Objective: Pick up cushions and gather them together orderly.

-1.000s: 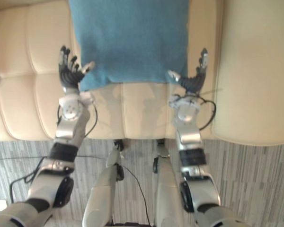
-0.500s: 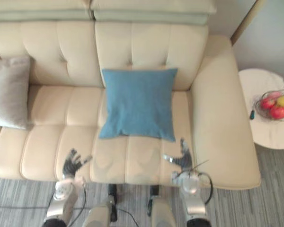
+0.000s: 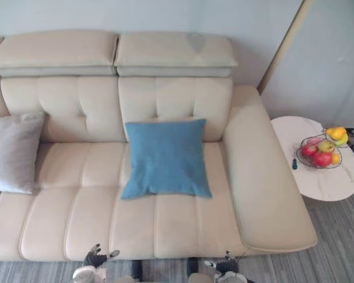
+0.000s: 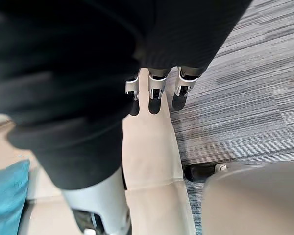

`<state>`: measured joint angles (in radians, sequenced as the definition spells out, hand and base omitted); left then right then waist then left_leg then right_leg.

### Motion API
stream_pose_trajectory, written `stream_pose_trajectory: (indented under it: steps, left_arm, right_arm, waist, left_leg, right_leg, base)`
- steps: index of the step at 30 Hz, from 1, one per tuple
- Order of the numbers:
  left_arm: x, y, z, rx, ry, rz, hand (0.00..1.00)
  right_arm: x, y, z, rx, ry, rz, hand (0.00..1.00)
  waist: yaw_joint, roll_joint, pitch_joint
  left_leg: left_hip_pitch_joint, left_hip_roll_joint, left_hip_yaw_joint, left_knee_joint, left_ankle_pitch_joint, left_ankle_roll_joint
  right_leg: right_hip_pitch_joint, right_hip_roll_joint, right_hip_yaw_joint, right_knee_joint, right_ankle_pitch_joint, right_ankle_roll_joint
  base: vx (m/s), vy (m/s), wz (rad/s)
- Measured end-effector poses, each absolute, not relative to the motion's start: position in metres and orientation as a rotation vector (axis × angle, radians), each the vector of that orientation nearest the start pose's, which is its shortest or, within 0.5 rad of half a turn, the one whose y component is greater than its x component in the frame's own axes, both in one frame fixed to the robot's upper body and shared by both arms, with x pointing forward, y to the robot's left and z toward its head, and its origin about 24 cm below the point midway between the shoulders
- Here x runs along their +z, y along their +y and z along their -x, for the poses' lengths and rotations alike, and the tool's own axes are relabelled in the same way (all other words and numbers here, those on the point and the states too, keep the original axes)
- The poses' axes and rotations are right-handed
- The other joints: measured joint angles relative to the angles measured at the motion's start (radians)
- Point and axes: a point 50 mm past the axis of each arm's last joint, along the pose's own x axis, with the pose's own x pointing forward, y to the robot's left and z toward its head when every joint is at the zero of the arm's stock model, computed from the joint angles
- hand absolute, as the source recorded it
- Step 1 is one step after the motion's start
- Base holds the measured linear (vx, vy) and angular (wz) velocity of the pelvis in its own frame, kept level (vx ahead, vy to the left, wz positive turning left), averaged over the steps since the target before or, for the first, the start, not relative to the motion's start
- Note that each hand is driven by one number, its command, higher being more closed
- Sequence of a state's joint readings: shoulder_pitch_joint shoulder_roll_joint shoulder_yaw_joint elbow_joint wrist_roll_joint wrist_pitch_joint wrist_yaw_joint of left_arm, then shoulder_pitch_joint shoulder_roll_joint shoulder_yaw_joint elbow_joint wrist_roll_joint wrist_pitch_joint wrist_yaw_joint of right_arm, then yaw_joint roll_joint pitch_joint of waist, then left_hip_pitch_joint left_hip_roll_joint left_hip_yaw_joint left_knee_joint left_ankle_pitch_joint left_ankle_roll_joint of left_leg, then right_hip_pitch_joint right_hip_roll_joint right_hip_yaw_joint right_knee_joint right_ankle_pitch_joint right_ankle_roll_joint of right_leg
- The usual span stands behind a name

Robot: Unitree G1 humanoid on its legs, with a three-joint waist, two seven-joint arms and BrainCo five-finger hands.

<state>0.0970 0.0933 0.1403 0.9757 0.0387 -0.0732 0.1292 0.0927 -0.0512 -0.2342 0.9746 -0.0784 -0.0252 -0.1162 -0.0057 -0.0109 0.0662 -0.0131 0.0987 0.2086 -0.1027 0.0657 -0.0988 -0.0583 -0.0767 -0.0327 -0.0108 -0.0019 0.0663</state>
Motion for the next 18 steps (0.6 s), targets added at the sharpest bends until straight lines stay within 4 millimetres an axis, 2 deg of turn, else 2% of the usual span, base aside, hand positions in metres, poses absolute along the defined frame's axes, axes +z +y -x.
stream_pose_trajectory:
  steps: [1,18]
  left_arm:
    - [-0.1558,0.2148,-0.092,0.286,1.055,-0.141,0.0]
    - [-0.1572,0.2139,-0.0918,0.278,1.072,-0.144,0.0]
  right_arm:
    - [-0.1554,-0.2256,-0.0975,-0.405,1.083,0.048,0.0]
    - [-0.1572,-0.2209,-0.0958,-0.414,1.103,0.03,0.0]
  waist:
    - [-0.005,0.003,-0.031]
    - [-0.006,-0.003,-0.02]
  left_leg:
    - [0.054,-0.015,0.003,0.0,-0.036,-0.004]
    - [0.05,-0.014,0.023,0.005,-0.055,-0.007]
  right_leg:
    - [0.061,-0.012,0.012,-0.028,-0.008,0.007]
    - [0.056,-0.013,0.013,-0.046,-0.005,0.013]
  base:
    - [0.0,0.0,0.0]
    - [0.0,0.0,-0.03]
